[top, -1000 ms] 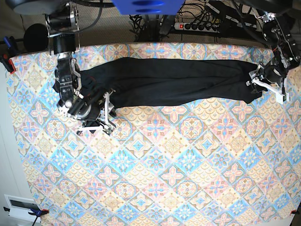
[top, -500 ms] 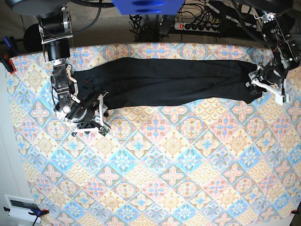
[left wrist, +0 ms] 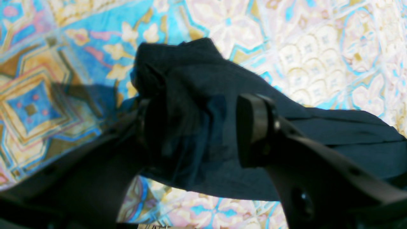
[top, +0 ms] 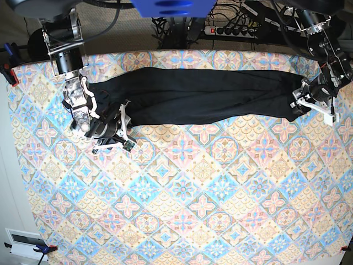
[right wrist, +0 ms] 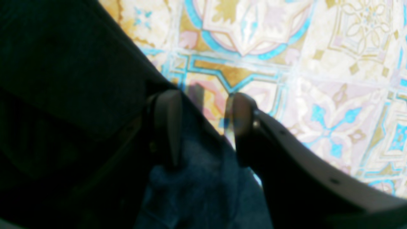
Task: Layout the t-shirt on the table in an organized manner, then fold the t-shirt properly
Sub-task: 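Pull the strip end with the left gripper away from the right gripper, then hold both strip ends with both grippers, keeping the strip taut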
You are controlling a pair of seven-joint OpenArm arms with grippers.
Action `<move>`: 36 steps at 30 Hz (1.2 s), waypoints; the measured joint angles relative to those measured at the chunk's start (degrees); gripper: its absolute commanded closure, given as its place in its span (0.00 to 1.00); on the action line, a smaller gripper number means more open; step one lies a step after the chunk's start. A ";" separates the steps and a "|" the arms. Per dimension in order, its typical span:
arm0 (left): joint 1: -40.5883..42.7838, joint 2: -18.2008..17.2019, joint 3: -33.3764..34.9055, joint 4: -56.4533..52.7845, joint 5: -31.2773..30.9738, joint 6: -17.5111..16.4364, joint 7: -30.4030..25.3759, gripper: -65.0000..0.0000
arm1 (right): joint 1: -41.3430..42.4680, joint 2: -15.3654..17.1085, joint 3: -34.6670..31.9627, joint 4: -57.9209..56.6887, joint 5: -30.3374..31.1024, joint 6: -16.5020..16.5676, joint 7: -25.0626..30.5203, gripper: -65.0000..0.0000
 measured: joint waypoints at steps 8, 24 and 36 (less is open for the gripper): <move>-0.15 0.15 0.00 -0.02 -0.24 0.00 -0.04 0.47 | -3.45 0.35 -0.02 5.03 -0.74 -0.48 0.35 0.60; -0.17 0.17 0.00 -0.02 -0.20 0.00 -0.04 0.47 | -4.00 0.61 -0.22 6.08 -0.17 -0.44 -0.66 0.60; -0.17 1.66 0.00 -0.07 -0.24 -0.02 0.11 0.47 | -7.82 0.92 6.51 12.72 -1.40 0.79 -4.44 0.60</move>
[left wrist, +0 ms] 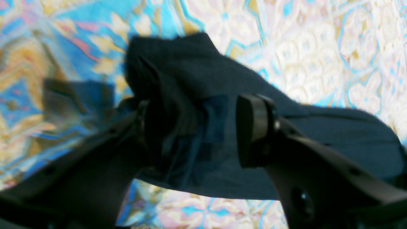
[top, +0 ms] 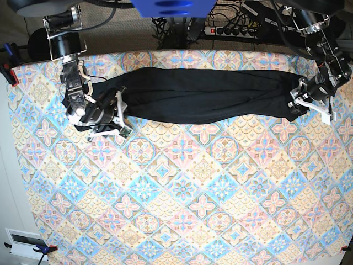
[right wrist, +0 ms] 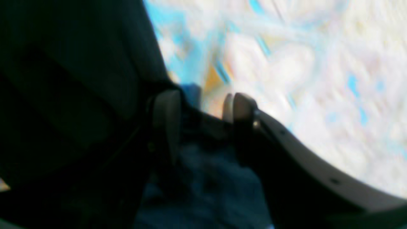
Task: Layout the t-shirt on the table in an organized manner, then fold the t-shirt properly
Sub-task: 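Hold both strip ends with both grippers, keeping the strip taut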
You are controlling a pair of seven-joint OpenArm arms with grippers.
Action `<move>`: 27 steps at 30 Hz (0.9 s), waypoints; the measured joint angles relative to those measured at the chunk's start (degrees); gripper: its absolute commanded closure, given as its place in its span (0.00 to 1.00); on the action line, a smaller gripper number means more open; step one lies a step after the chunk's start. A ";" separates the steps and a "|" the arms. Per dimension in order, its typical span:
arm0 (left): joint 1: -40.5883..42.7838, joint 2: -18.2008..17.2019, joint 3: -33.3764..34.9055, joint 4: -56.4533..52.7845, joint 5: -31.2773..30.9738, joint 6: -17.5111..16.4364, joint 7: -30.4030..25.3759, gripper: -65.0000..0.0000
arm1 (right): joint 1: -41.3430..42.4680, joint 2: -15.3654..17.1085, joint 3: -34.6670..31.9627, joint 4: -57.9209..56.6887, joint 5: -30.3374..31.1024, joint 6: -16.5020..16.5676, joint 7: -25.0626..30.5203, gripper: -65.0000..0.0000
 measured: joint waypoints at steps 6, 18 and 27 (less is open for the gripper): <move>0.00 0.04 0.11 0.00 0.04 0.00 -0.15 0.47 | 0.70 -0.31 0.24 4.04 0.87 -0.26 0.31 0.60; -0.02 -0.09 0.11 0.00 0.02 -0.02 -0.15 0.47 | 0.28 -0.15 0.04 -2.34 0.48 -0.13 -0.83 0.60; 0.00 -0.07 0.11 0.00 0.02 0.00 -0.15 0.47 | 1.31 -0.02 0.28 -6.01 1.62 -0.11 0.55 0.60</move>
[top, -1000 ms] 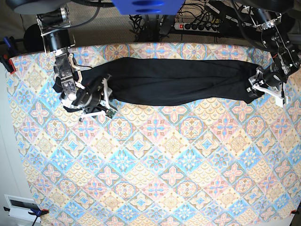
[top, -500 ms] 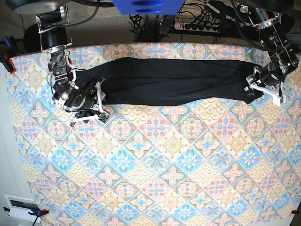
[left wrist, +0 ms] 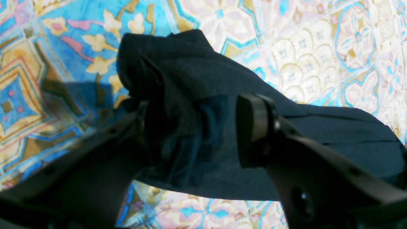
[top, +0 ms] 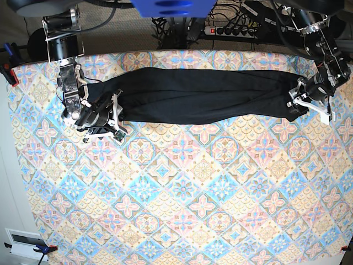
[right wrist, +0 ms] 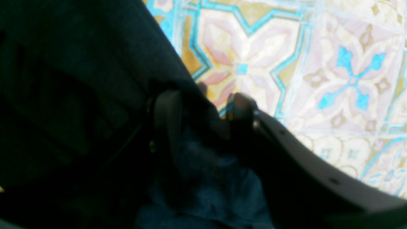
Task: Layout the t-shirt on the table in an organized manner, then fold the t-shirt properly
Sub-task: 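Hold both strip ends with both grippers, keeping the strip taut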
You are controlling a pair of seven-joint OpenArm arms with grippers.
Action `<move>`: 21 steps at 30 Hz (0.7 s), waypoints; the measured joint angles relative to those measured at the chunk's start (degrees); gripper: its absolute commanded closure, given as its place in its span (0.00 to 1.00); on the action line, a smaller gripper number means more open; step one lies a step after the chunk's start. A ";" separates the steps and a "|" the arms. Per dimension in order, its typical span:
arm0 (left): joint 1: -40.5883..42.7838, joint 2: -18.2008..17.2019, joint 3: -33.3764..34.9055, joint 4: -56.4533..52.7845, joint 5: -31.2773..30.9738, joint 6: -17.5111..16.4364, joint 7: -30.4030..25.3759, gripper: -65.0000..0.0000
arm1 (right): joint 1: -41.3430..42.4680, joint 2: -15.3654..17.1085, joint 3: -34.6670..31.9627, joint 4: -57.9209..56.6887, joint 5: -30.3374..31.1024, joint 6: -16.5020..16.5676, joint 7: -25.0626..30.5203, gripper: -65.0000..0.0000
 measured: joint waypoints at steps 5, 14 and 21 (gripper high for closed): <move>0.00 -0.02 0.00 0.00 0.02 0.00 0.00 0.47 | 0.57 0.31 0.35 -2.99 2.08 0.92 0.96 0.67; -0.02 -0.02 0.00 0.00 0.02 0.00 0.00 0.47 | 1.03 0.15 0.39 -5.18 3.87 1.22 2.56 0.93; -0.02 -0.02 0.00 0.00 0.00 0.00 -0.02 0.47 | -0.11 -0.48 0.31 -0.96 0.74 -0.09 1.62 1.00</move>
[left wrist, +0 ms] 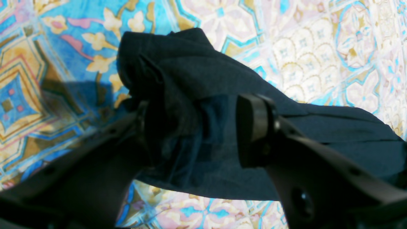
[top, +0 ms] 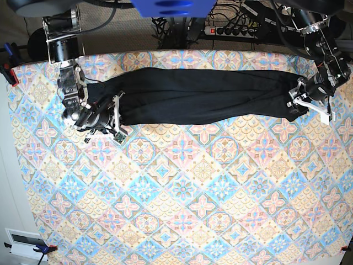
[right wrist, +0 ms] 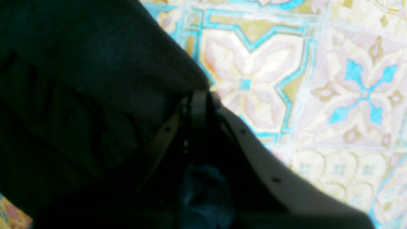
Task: Layout the t-shirt on the table in an organized manner, then fold the t-shirt properly
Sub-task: 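Hold both strip ends with both grippers, keeping the strip taut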
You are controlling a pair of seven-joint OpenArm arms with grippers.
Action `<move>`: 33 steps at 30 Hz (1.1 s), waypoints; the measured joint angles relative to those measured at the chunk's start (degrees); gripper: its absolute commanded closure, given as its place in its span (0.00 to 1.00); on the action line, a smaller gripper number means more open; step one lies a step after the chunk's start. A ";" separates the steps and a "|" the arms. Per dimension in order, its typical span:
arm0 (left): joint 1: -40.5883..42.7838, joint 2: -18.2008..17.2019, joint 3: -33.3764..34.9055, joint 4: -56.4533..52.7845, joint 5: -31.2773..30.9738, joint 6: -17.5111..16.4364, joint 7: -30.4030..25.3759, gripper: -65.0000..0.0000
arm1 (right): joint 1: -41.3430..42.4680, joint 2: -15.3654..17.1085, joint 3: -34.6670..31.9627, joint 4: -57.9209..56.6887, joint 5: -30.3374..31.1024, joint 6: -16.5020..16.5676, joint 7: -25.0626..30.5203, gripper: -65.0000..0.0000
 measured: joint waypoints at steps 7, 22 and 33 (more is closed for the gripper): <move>-0.09 0.02 -0.11 0.02 0.00 0.00 0.00 0.47 | -3.04 0.33 0.04 11.06 -1.92 -0.17 -2.73 1.00; -0.11 0.04 -0.11 0.07 -0.09 0.00 0.00 0.47 | -21.51 0.33 9.53 27.10 -2.01 0.07 -3.58 1.00; -0.11 -0.02 -0.11 0.07 0.00 0.00 0.00 0.47 | -24.41 0.33 10.05 27.39 -1.86 0.07 -3.37 1.00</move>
